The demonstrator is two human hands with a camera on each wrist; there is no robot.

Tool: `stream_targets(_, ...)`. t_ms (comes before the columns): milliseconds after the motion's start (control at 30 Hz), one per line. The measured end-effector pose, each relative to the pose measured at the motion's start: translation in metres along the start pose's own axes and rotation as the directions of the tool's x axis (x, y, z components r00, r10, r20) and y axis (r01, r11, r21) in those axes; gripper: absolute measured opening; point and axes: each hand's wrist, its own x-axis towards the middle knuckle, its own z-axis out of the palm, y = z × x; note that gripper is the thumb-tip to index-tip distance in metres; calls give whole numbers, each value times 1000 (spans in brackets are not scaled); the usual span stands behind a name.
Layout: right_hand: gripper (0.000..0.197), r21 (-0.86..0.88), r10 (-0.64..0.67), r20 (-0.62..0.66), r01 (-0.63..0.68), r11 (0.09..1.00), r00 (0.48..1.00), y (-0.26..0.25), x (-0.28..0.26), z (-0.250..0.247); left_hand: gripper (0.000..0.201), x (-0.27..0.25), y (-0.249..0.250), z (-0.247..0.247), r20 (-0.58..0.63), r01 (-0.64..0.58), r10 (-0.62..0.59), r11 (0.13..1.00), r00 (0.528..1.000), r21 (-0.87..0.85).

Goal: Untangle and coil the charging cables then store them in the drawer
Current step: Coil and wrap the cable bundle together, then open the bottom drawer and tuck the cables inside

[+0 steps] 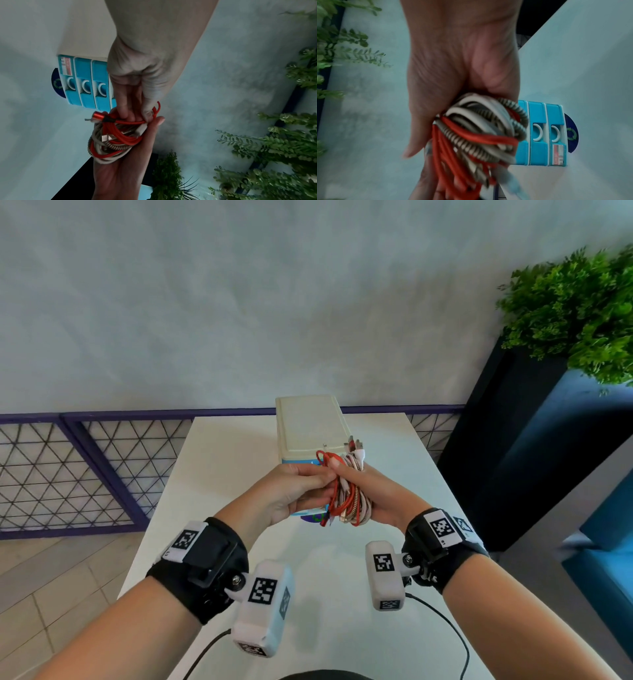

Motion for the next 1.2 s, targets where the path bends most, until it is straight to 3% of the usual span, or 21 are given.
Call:
stream_targets(133,39,-16,32,101,-31,999,994,4,0,-1,8,2,-3,-4,-43,-15,16,1000,999,12)
stream_targets(233,36,-169,71,23,-66,983,997,3,4,-1,6,-3,-2,-12,-18,-15,16,997,1000,77)
stream_targets(300,23,-277,93,-64,-107,955,994,2,5,-2,6,-7,0,-18,-70,-119,148,942,987,315)
stream_targets(333,14,-329,112,-95,-137,934,989,2,6,-3,8,-9,2,-21,-85,-200,287,822,954,533)
stream_targets(367,9,-382,132,-109,-164,909,985,0,7,-3,16,-10,3,-24,-40,-264,439,609,898,748)
stream_targets(400,8,-435,156,-102,-185,881,983,-1,8,0,34,-11,2,-25,98,-315,537,331,838,889)
stream_targets(467,8,-514,213,-56,-211,831,976,-6,11,8,76,-10,-4,-21,425,-389,496,-180,757,903)
stream_targets(500,6,-546,241,-21,-213,810,970,-9,12,13,91,-8,-6,-18,527,-400,431,-354,732,845)
stream_targets(533,4,-575,270,19,-210,791,963,-11,13,18,96,-6,-8,-18,585,-393,395,-467,708,792)
stream_targets(600,6,-605,332,86,-216,766,939,-15,15,24,86,0,-9,-21,650,-377,399,-574,647,727)
stream_targets(667,9,-605,390,134,-236,760,911,-17,15,23,63,8,-10,-26,710,-415,412,-601,571,683)
stream_targets(700,9,-601,411,153,-245,761,899,-17,15,23,52,10,-11,-26,719,-439,410,-590,561,678)
stream_targets(800,12,-596,441,195,-252,762,876,-17,14,22,27,13,-12,-22,699,-432,424,-569,576,700)
stream_targets(867,16,-673,429,156,-222,706,890,-17,18,20,24,17,-15,-20,681,-404,405,-580,610,707)
stream_targets(933,30,-841,301,-25,-183,509,953,-15,22,18,24,21,-16,-16,625,-366,402,-554,669,748)
stream_targets(1000,57,-947,68,-199,-210,243,978,-12,20,24,20,23,-13,-14,451,-262,394,-446,801,856)
stream_targets(1033,72,-975,-64,-211,-205,89,975,-6,18,29,22,25,-13,-15,355,-194,373,-404,857,894)
stream_targets(1100,104,-963,-224,-128,-175,-207,966,12,11,40,22,31,-15,-19,301,-158,366,-372,880,915)
stream_targets(1167,121,-912,-288,-73,-181,-368,955,31,8,47,15,32,-16,-19,283,-161,379,-322,881,933)
stream_targets(1200,123,-888,-312,-90,-218,-406,946,40,11,45,13,33,-17,-18,276,-169,380,-291,883,942)
